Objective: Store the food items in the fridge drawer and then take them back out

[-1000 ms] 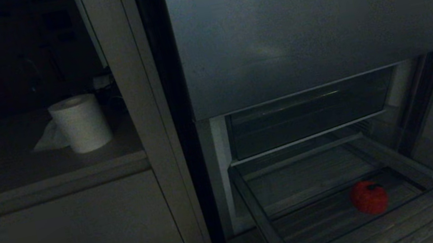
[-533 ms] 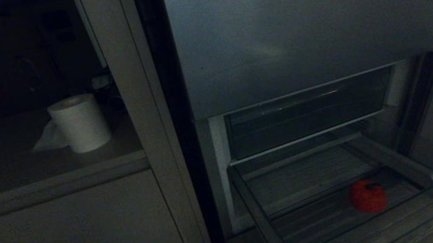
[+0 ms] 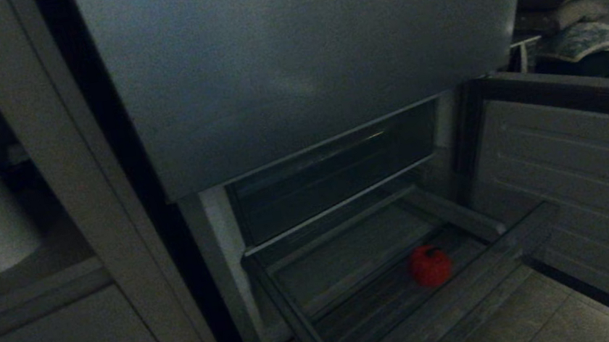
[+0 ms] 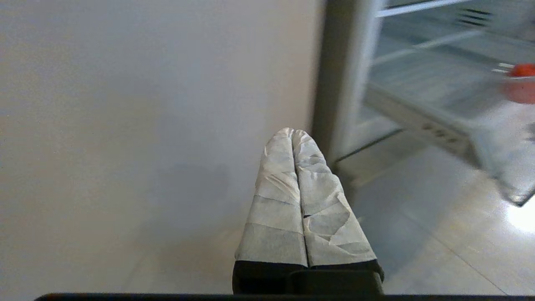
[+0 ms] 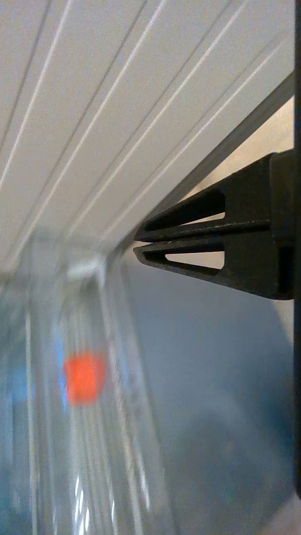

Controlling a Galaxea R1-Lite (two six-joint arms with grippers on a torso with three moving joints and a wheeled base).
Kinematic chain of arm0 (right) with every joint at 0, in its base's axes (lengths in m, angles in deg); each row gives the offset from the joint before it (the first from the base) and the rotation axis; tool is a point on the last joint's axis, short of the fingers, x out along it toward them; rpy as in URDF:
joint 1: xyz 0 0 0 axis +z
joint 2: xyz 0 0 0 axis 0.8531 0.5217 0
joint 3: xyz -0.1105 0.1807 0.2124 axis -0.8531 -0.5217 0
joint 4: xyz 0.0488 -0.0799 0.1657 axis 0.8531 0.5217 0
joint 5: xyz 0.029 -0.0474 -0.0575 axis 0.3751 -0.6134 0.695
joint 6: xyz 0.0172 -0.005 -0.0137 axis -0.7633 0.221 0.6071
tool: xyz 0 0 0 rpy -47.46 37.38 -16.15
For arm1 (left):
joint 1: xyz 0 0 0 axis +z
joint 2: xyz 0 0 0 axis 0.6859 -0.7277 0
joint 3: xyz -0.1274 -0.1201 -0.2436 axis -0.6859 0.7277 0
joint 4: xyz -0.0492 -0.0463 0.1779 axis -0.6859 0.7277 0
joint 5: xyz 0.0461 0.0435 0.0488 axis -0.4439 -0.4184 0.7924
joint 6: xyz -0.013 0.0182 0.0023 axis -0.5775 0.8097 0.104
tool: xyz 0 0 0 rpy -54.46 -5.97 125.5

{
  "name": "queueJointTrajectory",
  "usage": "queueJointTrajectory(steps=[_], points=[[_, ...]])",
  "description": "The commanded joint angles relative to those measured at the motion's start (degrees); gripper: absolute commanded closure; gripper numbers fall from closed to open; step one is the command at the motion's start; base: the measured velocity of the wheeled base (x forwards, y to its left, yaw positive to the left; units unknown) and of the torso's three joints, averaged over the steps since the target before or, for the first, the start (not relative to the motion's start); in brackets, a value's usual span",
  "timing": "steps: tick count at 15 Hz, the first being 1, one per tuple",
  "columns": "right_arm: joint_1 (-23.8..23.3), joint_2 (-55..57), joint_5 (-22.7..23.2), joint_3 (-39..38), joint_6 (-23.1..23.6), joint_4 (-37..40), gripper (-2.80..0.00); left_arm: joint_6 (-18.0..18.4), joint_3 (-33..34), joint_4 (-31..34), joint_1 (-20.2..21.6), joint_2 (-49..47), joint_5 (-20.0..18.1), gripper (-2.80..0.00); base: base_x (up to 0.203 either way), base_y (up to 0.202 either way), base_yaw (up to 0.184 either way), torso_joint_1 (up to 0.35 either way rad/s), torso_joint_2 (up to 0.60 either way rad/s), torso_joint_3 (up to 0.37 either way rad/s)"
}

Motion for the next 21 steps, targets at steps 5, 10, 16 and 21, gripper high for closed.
queueJointTrajectory(steps=[5, 10, 16, 21], points=[[0.0, -0.1, -0.7, 0.0, -2.2, -0.2, 0.0, 0.0, 0.0, 0.0, 0.0, 0.0, 0.0, 0.0, 0.0, 0.009, -0.176, 0.002, 0.0, 0.001], [0.0, -0.1, -0.6, 0.1, -2.5, -0.2, 0.0, 0.0, 0.0, 0.0, 0.0, 0.0, 0.0, 0.0, -0.001, 0.005, -0.153, -0.049, 0.1, 0.054], [-3.6, 11.1, -7.1, 4.5, -8.7, -7.9, 0.0, 0.0, 0.0, 0.0, 0.0, 0.0, 0.0, 0.0, 0.0, 0.001, -0.009, -0.004, 0.01, 0.005], [-35.3, 34.9, -9.3, 13.9, -19.9, -15.6, 0.0, 0.0, 0.0, 0.0, 0.0, 0.0, 0.0, 0.0, 0.0, 0.0, 0.0, 0.0, 0.0, 0.0]])
